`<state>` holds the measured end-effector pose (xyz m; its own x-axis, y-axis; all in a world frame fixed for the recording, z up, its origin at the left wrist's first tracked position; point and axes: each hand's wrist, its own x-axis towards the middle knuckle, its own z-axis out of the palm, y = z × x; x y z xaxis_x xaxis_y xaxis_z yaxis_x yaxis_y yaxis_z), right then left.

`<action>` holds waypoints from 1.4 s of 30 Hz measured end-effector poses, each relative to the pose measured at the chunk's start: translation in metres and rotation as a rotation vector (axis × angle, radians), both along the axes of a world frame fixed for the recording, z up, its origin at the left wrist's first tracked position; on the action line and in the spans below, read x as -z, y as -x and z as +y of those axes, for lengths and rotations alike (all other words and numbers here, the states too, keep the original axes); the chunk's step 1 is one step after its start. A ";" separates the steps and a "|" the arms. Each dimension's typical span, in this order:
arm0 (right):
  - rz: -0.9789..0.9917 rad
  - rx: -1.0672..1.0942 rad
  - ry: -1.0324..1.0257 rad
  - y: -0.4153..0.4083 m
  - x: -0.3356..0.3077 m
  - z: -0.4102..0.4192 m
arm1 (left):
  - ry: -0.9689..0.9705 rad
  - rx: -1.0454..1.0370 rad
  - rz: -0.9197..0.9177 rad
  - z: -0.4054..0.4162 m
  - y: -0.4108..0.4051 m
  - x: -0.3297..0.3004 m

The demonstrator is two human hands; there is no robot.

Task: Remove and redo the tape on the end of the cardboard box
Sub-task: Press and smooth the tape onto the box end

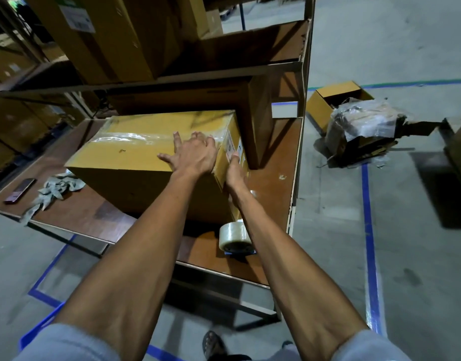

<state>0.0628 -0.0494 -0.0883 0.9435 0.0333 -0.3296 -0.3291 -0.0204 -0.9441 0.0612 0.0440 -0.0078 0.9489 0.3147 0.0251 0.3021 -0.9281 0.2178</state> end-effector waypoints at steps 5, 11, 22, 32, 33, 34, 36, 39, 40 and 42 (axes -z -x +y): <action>-0.404 0.037 -0.070 0.020 -0.017 0.005 | 0.068 0.262 -0.248 0.006 0.016 0.000; -0.337 0.002 0.029 0.025 0.001 0.010 | -0.012 0.144 -0.184 0.008 0.015 0.011; -0.064 -0.181 0.292 0.031 0.008 -0.020 | -0.051 -0.016 0.010 -0.004 0.020 -0.002; -0.102 -0.091 0.277 0.067 0.042 -0.040 | -0.003 0.145 -0.342 -0.001 0.040 0.020; -0.126 -0.085 0.274 0.068 0.045 -0.044 | -0.022 0.197 -0.399 -0.004 0.049 0.027; -0.141 -0.061 0.265 0.069 0.046 -0.048 | -0.040 0.254 -0.443 -0.008 0.057 0.034; -0.168 0.006 0.241 0.073 0.049 -0.059 | -0.082 0.370 -0.492 -0.016 0.079 0.054; -0.171 0.057 0.296 0.079 0.058 -0.078 | -0.166 0.520 -0.507 -0.022 0.113 0.086; -0.158 0.068 0.321 0.082 0.064 -0.082 | -0.169 0.559 -0.496 -0.020 0.122 0.096; -0.138 0.119 0.363 0.088 0.076 -0.087 | -0.172 0.642 -0.457 -0.014 0.135 0.112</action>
